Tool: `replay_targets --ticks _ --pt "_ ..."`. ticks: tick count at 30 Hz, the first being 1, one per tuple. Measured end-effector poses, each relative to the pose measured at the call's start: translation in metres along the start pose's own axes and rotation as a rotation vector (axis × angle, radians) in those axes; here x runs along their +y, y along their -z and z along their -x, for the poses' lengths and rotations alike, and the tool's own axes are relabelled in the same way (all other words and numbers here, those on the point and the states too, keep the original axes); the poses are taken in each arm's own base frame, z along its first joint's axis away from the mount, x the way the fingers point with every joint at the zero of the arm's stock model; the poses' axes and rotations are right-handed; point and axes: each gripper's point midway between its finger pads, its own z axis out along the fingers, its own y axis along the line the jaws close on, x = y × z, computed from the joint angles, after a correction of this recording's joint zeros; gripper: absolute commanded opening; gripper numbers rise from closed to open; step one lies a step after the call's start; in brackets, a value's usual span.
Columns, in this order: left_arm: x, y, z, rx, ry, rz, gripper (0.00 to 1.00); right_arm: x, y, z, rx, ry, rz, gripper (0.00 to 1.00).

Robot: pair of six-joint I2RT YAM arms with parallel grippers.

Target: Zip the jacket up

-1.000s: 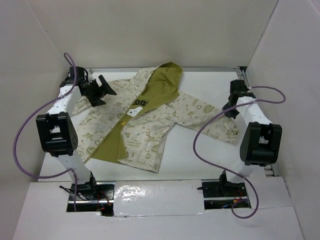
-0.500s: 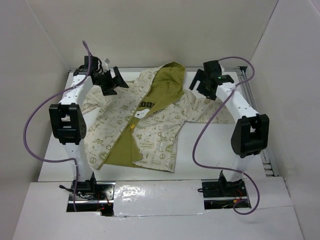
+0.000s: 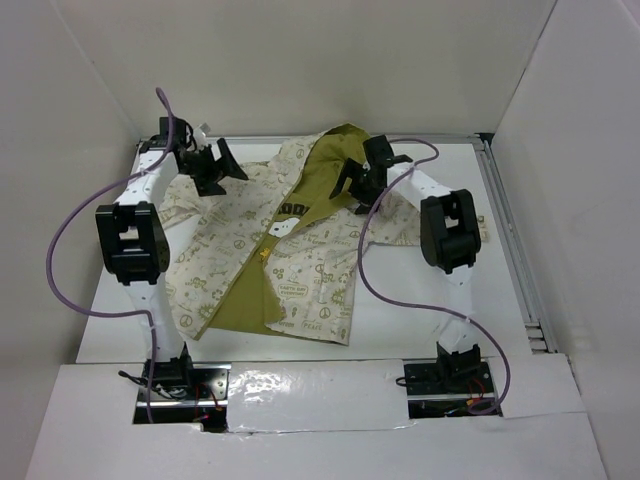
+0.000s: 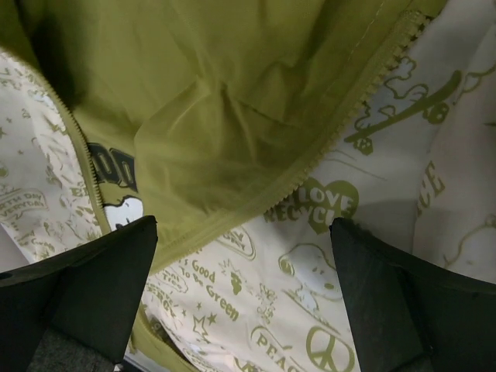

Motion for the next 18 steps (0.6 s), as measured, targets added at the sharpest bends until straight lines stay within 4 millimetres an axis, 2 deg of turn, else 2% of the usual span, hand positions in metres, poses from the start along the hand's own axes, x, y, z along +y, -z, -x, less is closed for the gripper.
replay_targets --ticks 4,7,10,11,13,15,16,18 --pt "0.015 -0.001 -0.007 0.019 0.035 0.018 0.99 0.003 -0.013 -0.003 0.018 -0.023 0.004 1.00" --pt "0.021 -0.001 -0.010 0.025 0.050 0.022 0.99 0.026 -0.021 0.012 -0.016 -0.006 0.041 1.00" --pt "0.023 0.001 -0.011 0.025 0.057 0.017 0.99 0.067 -0.029 0.040 -0.101 0.051 0.103 1.00" --pt "0.023 0.002 -0.011 0.024 0.058 0.015 0.99 0.091 -0.030 0.056 -0.157 0.086 0.138 1.00" --pt "0.023 0.005 -0.010 0.018 0.059 0.014 0.99 0.134 -0.027 0.074 -0.265 0.150 0.206 1.00" --pt "0.024 0.007 -0.008 0.010 0.059 0.014 0.99 0.170 -0.017 0.070 -0.322 0.197 0.257 1.00" --pt "0.024 0.010 -0.006 0.005 0.058 0.014 0.99 0.183 -0.012 0.067 -0.338 0.211 0.284 1.00" --pt "0.023 0.014 -0.006 -0.003 0.059 0.015 0.99 0.199 -0.007 0.047 -0.321 0.237 0.305 1.00"
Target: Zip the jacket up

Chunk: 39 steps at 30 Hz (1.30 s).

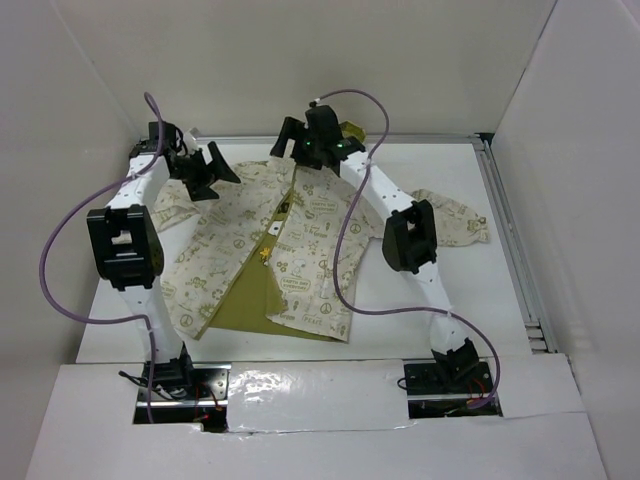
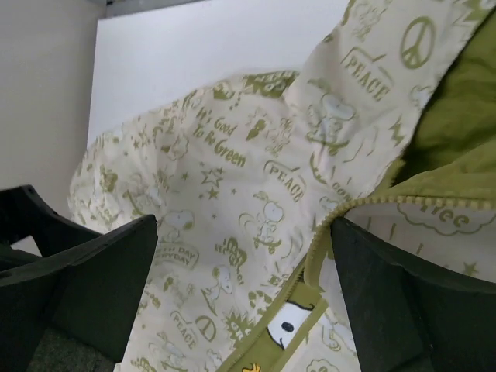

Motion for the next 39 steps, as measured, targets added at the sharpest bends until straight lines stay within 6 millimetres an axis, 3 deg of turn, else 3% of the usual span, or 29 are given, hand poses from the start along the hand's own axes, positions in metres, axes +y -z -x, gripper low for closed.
replay_targets --ticks 2,4,7,8,10,14,17,26,29,30,32,33,35,36,37,39 --pt "-0.001 0.006 -0.002 -0.007 0.001 0.000 0.99 0.006 0.003 -0.010 0.019 0.025 -0.012 1.00" --pt "-0.004 0.013 -0.003 -0.016 -0.003 -0.001 0.99 -0.007 0.009 -0.017 0.037 0.042 -0.082 1.00" --pt "-0.008 0.023 -0.009 -0.035 -0.008 -0.004 0.99 -0.053 0.035 -0.035 0.078 0.056 -0.252 1.00" --pt "-0.009 0.026 -0.013 -0.034 -0.005 -0.003 0.99 -0.072 0.061 -0.047 0.113 0.055 -0.316 1.00" --pt "-0.008 0.029 -0.024 -0.033 0.005 -0.003 0.99 -0.093 0.097 -0.054 0.118 0.063 -0.402 1.00" --pt "0.003 0.026 -0.053 -0.002 0.051 0.032 0.99 -0.099 0.149 -0.051 0.072 0.067 -0.459 1.00" --pt "0.019 0.018 -0.082 0.035 0.108 0.120 0.99 -0.105 0.180 -0.073 0.081 0.072 -0.483 1.00" --pt "0.049 0.014 -0.144 0.098 0.314 0.289 0.99 -0.143 0.192 -0.186 0.305 0.060 -0.620 0.99" --pt "0.045 0.006 -0.157 0.120 0.307 0.315 0.99 -0.157 0.195 -0.199 0.334 0.037 -0.659 0.82" --pt "0.041 0.002 -0.163 0.134 0.295 0.319 0.99 -0.160 0.195 -0.200 0.339 0.027 -0.666 0.65" --pt "0.034 -0.008 -0.173 0.166 0.278 0.320 0.99 -0.166 0.195 -0.201 0.349 0.005 -0.671 0.56" --pt "0.032 -0.016 -0.182 0.195 0.266 0.326 0.99 -0.169 0.193 -0.200 0.352 -0.013 -0.674 0.41" --pt "0.029 -0.032 -0.195 0.251 0.248 0.337 0.99 -0.179 0.191 -0.199 0.361 -0.041 -0.684 0.24" --pt "0.026 -0.039 -0.202 0.290 0.247 0.341 0.99 -0.184 0.191 -0.198 0.365 -0.057 -0.690 0.08" --pt "0.019 -0.043 -0.205 0.316 0.244 0.338 0.99 -0.190 0.190 -0.198 0.373 -0.072 -0.695 0.00" --pt "0.007 -0.056 -0.202 0.336 0.223 0.335 0.99 -0.200 0.188 -0.195 0.379 -0.115 -0.704 0.00"
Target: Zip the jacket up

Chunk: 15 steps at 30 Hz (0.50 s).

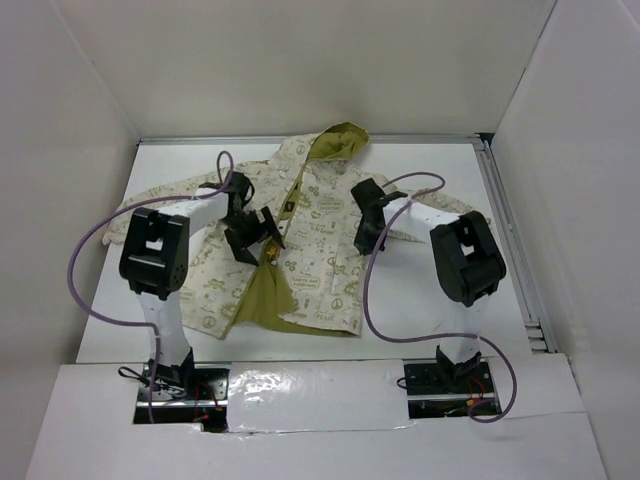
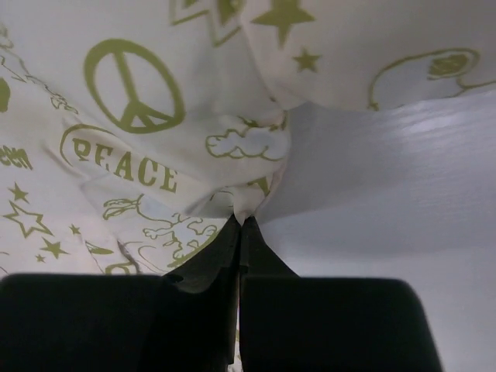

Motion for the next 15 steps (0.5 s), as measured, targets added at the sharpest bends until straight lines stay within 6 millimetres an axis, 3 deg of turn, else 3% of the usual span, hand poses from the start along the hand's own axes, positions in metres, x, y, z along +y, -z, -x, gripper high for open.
replay_targets --ticks 4,8,10,13,14,15 --pt "-0.035 -0.013 0.006 0.045 -0.044 -0.035 0.99 -0.014 -0.005 0.030 -0.019 -0.070 -0.007 0.00" --pt "-0.075 -0.022 0.008 0.080 -0.118 -0.106 0.99 -0.038 -0.009 0.078 -0.065 -0.154 -0.032 0.00" --pt "-0.097 -0.027 0.005 0.084 -0.181 -0.143 0.99 -0.058 -0.008 0.115 -0.111 -0.206 -0.058 0.00" --pt "-0.127 -0.026 -0.015 0.111 -0.291 -0.210 0.99 -0.094 0.001 0.179 -0.207 -0.286 -0.088 0.01" --pt "-0.133 -0.023 -0.023 0.120 -0.322 -0.228 0.99 -0.105 0.007 0.196 -0.235 -0.296 -0.089 0.09" --pt "-0.138 -0.020 -0.034 0.131 -0.350 -0.242 0.99 -0.113 0.014 0.211 -0.262 -0.302 -0.083 0.24"
